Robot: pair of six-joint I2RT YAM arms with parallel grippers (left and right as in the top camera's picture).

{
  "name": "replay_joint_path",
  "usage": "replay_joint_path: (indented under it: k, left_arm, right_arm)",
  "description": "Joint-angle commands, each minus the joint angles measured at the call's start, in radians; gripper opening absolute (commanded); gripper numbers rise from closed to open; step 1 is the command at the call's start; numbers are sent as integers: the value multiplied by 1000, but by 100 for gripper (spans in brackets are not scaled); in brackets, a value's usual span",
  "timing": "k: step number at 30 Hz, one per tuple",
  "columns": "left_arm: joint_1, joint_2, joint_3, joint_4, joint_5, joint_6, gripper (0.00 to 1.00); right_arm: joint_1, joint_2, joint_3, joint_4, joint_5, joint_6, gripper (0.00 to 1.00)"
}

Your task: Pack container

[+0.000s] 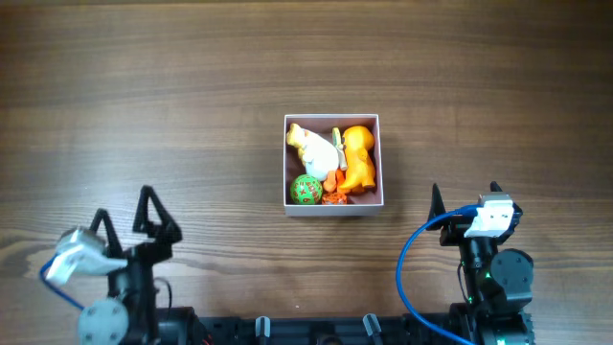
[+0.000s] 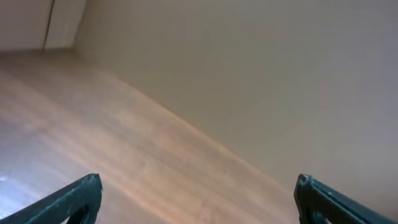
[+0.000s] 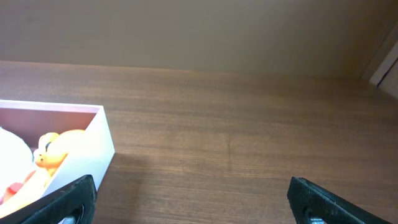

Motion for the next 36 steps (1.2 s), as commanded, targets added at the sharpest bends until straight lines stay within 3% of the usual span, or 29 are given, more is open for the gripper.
replay_joint_path:
  k: [1,9,20,27,36]
  left_arm:
    - [8,-10,-149,131,6,14,100]
    - [8,-10,-297,266,45,75,100]
    - [-12,-10,-382,280,63,127,100]
    - [-34,-11,-389,287,85,272,100]
    - [-34,-9,-389,286,85,272,100]
  right_arm:
    - [-4,-10,0,3,-16,0,100]
    - [-4,-10,0,3,-16,0,100]
    - [-4,-10,-1,3,-16,0,100]
    - [-4,-10,0,3,-16,0,100]
    - [-4,-10,-1,3,-16,0,100]
